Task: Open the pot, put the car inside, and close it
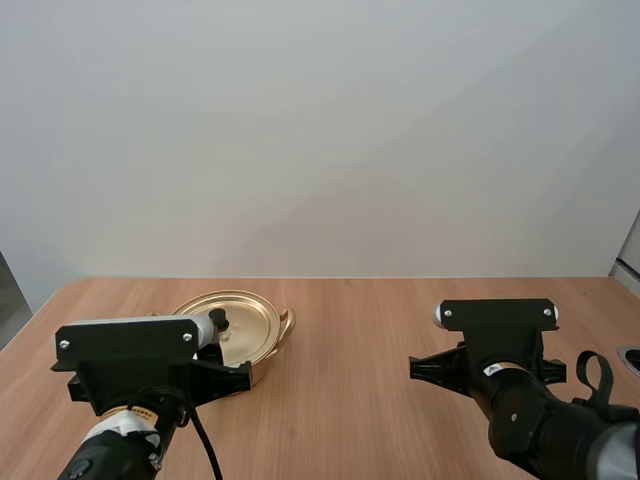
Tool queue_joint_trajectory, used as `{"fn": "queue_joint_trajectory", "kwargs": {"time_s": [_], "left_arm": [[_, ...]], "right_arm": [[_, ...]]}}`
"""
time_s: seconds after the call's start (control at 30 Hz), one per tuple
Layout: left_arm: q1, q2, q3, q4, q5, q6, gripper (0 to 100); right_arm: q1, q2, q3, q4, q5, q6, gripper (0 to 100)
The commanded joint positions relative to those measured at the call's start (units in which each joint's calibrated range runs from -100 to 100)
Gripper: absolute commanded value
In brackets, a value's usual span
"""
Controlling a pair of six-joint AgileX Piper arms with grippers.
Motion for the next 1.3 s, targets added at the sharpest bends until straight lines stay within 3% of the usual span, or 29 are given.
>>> {"fn": "queue_joint_trajectory", "kwargs": {"time_s": [0.0,0.07,0.13,0.2,0.3,0.9,0.97,1.07,1.27], "left_arm": [[-0.03,0.0,0.0,-0.1,0.2,-0.1,86],[-0.03,0.0,0.0,0.0,0.3,-0.5,86],[-0.03,0.0,0.0,0.0,0.3,-0.7,76],[-0.03,0.0,0.0,0.0,0.3,-0.8,51],[-0.03,0.0,0.0,0.0,0.3,-0.8,0],[-0.03,0.0,0.0,1.7,0.3,-2.9,0],[-0.11,0.0,0.0,4.9,0.3,-5.8,0],[-0.17,0.0,0.0,13.7,0.7,-16.1,0],[-0.17,0.0,0.0,13.5,0.7,-16.7,0]], "right_arm": [[0.0,0.0,0.0,0.1,0.0,0.0,0],[0.0,0.0,0.0,0.1,0.0,0.0,0],[0.0,0.0,0.0,0.1,0.0,0.0,0],[0.0,0.0,0.0,0.1,0.0,0.0,0],[0.0,0.0,0.0,0.1,0.0,0.0,0],[0.0,0.0,0.0,0.1,0.0,0.0,0],[0.0,0.0,0.0,0.1,0.0,0.0,0],[0.0,0.0,0.0,0.1,0.0,0.0,0],[0.0,0.0,0.0,0.1,0.0,0.0,0]]}}
